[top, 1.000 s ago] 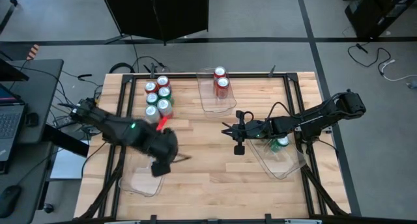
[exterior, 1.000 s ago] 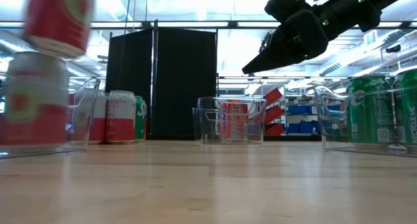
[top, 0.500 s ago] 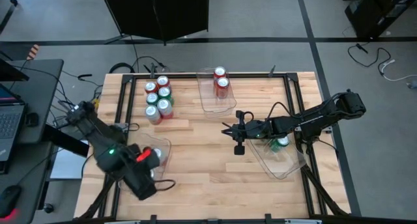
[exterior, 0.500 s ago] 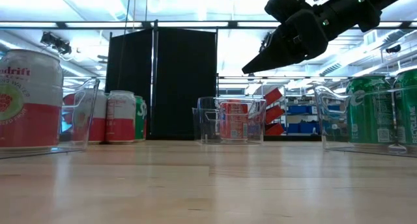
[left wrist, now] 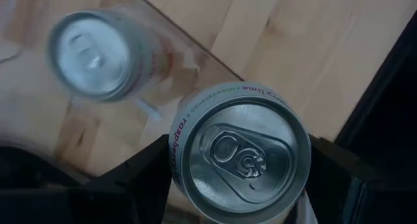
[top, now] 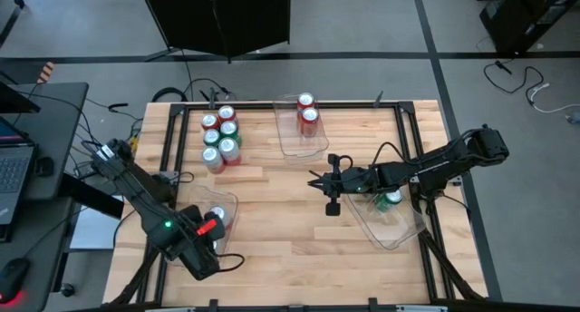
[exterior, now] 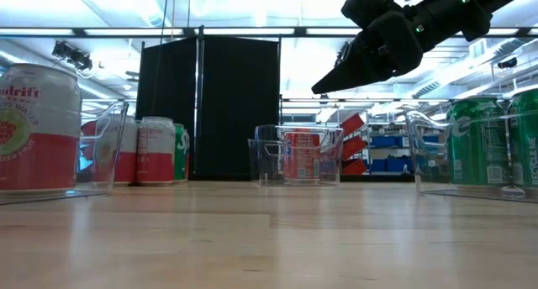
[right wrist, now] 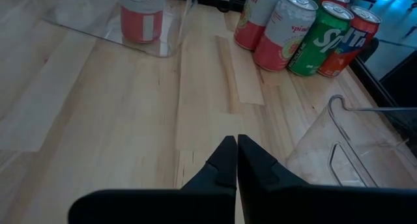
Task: Sort soda cans
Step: Put the white soda can into the bottom left transparent bin
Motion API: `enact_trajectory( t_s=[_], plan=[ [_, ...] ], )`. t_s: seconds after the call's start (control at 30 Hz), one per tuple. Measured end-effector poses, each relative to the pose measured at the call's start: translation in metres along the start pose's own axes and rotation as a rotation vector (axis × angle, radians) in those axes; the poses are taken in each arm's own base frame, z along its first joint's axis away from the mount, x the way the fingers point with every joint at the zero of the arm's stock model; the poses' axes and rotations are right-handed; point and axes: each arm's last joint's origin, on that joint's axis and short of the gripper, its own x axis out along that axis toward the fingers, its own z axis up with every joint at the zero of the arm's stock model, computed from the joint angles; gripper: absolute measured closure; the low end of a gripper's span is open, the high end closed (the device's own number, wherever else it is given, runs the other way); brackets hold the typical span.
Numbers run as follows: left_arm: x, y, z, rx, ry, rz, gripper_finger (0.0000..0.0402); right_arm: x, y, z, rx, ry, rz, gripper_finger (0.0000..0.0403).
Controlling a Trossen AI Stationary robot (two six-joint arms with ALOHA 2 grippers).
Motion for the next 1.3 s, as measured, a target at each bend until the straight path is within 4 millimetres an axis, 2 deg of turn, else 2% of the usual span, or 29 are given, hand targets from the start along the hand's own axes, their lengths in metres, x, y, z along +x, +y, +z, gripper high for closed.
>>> enact_trajectory(
  t_s=[0.23,0.43,0.73,1.0,1.3],
  plan=[
    [0.034,0.018,-0.007,0.000,0.009,0.034,0.0124,0.000,0.000,0.000,0.003,-0.003,0.015,0.0402],
    [0.052,0.027,-0.002,0.019,-0.015,0.056,0.0124,0.000,0.000,0.001,0.008,-0.011,0.019,0.0402],
    [0.056,0.037,0.012,0.046,-0.039,0.097,0.0124,0.000,0.000,0.001,0.008,-0.010,0.019,0.0402],
    [0.050,0.040,0.013,0.030,-0.107,0.097,0.0124,0.000,0.000,0.001,0.008,-0.010,0.019,0.0402],
    [0.062,0.041,0.011,0.006,-0.116,0.066,0.0124,0.000,0.000,0.001,0.012,-0.009,0.018,0.0402]
  ],
)
